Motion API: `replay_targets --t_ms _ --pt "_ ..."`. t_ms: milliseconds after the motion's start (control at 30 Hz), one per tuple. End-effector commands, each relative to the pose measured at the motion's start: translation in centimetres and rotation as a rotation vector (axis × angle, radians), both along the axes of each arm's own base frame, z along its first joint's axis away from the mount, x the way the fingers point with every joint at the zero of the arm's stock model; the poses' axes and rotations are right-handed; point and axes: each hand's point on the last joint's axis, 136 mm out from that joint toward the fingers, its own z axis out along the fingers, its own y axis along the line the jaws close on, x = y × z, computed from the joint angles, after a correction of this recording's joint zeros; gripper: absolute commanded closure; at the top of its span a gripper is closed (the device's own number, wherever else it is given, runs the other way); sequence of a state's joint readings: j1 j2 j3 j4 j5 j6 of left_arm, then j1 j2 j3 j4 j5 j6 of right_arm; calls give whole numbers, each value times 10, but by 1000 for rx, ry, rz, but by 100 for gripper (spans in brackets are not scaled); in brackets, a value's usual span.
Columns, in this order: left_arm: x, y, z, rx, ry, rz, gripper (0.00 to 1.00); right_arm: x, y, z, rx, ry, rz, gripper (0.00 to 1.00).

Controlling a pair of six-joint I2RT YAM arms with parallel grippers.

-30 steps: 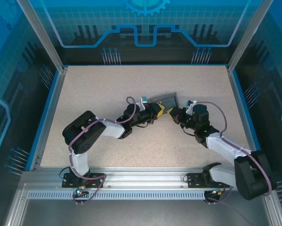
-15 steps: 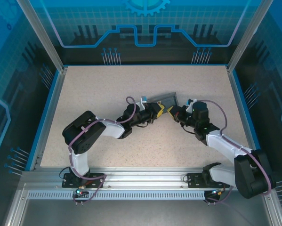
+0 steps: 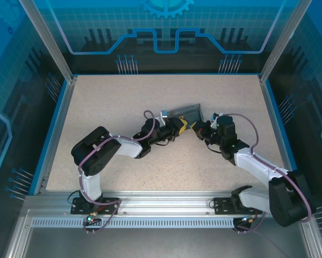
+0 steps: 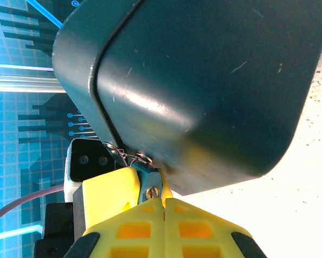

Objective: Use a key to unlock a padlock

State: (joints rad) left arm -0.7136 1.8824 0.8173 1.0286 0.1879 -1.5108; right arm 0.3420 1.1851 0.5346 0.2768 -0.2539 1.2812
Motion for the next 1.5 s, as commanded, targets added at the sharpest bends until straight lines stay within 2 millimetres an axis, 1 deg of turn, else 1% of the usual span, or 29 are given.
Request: replay_targets --t_ms 0,100,133,233,333,600,767,1033,1100,1200,1333,1467 --pt "-39 -34 27 -48 -51 -205 100 3 16 15 20 -74 49 100" --pt "-38 -35 26 -43 -48 -204 100 5 18 17 13 -83 64 100" --pt "-38 -35 26 -43 -49 -205 100 5 19 21 0 -97 75 100" --pt "-37 -35 26 -44 -47 -204 100 6 20 25 -72 -139 115 100" --pt "-38 -35 27 -46 -47 -205 100 4 17 21 -139 -160 142 100" --pt "-37 -36 30 -57 -47 -206 100 4 16 22 -142 -250 184 100" --pt "-37 -36 31 -59 -53 -207 100 5 10 15 -98 -203 145 100" --pt "-38 -35 32 -60 -57 -207 100 8 8 5 119 -33 23 100" --pt "-38 -35 31 -59 -56 -207 100 10 8 9 157 -32 9 100" --pt "-38 -35 31 -59 -56 -206 100 9 7 13 174 -17 -8 100" --pt "-38 -36 32 -61 -58 -207 100 9 0 8 203 33 -45 100" --pt "-38 -35 31 -58 -57 -207 100 10 -1 12 160 7 -11 100"
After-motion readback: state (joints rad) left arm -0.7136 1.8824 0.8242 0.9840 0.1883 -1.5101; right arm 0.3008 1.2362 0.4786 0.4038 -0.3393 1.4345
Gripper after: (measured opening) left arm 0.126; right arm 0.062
